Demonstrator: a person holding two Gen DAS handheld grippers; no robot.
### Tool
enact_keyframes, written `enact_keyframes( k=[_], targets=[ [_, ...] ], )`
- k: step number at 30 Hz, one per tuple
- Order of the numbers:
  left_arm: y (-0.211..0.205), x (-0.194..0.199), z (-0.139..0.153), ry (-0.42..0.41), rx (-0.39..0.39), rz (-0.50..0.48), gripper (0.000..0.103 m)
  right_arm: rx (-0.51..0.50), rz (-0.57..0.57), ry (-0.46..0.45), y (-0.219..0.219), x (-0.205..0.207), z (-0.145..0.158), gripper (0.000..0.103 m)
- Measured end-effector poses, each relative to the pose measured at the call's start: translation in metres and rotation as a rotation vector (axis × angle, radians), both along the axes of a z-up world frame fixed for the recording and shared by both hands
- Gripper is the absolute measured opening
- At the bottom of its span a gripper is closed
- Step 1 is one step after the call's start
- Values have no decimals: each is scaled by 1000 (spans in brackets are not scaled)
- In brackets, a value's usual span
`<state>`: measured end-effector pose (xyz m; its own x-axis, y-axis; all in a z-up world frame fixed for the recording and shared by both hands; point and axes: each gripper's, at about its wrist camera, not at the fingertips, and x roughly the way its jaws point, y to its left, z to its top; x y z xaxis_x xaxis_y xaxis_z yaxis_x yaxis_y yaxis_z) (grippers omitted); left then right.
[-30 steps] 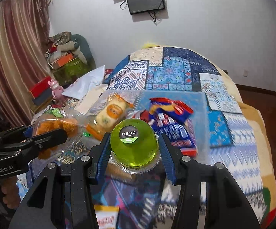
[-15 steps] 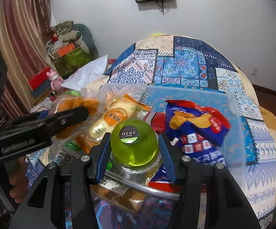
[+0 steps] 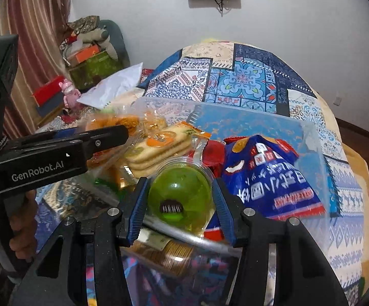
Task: Organize snacks
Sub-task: 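Carry the puffed snack bag and jelly cup into the box and release them, then grasp the biscuit roll with the left tool while the right tool grasps the yellow KaKa chip bag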
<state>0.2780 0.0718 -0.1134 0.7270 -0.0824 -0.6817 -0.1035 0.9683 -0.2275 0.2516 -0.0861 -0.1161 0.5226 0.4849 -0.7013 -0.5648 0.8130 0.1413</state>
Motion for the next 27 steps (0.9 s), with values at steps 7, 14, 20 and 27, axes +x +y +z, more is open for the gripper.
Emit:
enact_keyframes(
  k=[7, 14, 20, 27],
  targets=[
    [-3, -34, 23, -10, 20, -10, 61, 34, -29, -24, -21, -21, 25, 54],
    [-8, -87, 31, -4, 47, -21, 66, 22, -40, -31, -39, -56, 32, 63],
    [-13, -129, 16, 36, 51, -38, 70, 2, -14, 23, -39, -87, 13, 64],
    [-19, -155, -14, 110, 59, -56, 71, -30, 19, 142, -26, -105, -30, 64]
  ],
)
